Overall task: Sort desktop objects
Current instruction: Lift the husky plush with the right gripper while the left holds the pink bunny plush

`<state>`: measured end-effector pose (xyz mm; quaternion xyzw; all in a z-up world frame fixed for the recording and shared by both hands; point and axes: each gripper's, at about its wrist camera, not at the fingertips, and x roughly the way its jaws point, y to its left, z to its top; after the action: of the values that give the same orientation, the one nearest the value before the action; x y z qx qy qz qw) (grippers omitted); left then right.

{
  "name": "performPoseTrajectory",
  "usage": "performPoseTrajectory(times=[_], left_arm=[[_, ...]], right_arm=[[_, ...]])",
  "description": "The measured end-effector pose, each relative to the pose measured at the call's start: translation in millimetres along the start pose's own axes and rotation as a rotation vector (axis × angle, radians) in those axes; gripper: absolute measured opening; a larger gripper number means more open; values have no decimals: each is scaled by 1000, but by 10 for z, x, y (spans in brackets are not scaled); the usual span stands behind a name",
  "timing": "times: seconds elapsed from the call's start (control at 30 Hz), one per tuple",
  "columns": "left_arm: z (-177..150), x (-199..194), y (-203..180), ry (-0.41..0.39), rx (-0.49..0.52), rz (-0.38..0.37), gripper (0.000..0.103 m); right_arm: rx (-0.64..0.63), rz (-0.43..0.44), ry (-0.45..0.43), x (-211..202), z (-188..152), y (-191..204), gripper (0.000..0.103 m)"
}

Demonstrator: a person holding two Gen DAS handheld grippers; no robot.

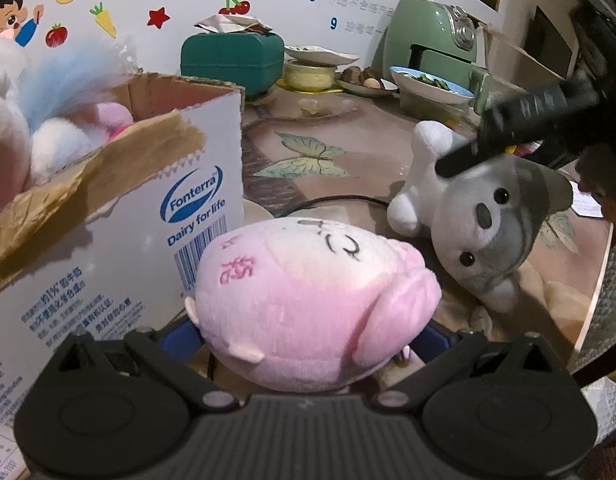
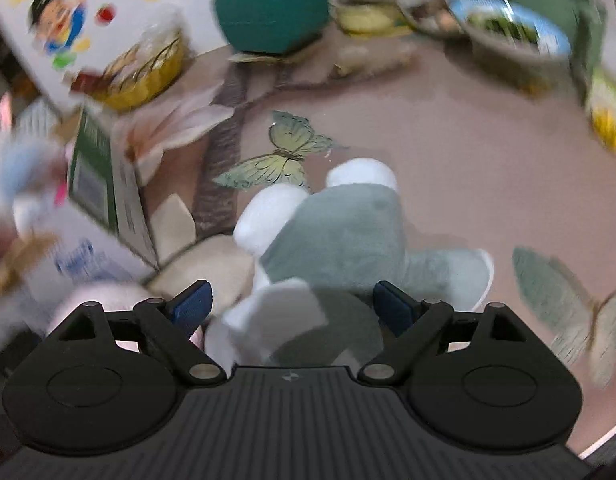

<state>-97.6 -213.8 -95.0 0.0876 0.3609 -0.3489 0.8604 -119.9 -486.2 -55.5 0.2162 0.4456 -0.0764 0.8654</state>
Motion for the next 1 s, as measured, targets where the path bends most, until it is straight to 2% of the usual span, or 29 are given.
performPoseTrajectory(times=[0.07,0.17,0.33,0.4,0.57,0.67,0.83,1.0], left_arm=[[-9,-7,36,11,-9,-14,103],[-15,-20,90,15,-30,-32,103],[6,-68,107,12,-17,-45,103],[16,-111,99,4,4,-53,103],[34,-174,90,-11,59,-54,103],[52,-164,83,-14,81,-54,103],[52,-113,111,-55,74,-68,103],[37,-82,55,-98,85,-55,103]], right_arm=[[35,1,8,3,58,-84,103],[20,-51,58,135,92,-139,103],[69,46,171,424,82,-240,103],[67,72,190,491,73,-258,103],[-19,128,141,468,15,-254,103],[-58,172,78,405,-52,-250,103],[-45,254,-25,237,-179,-269,101],[-10,291,-56,102,-199,-331,100]])
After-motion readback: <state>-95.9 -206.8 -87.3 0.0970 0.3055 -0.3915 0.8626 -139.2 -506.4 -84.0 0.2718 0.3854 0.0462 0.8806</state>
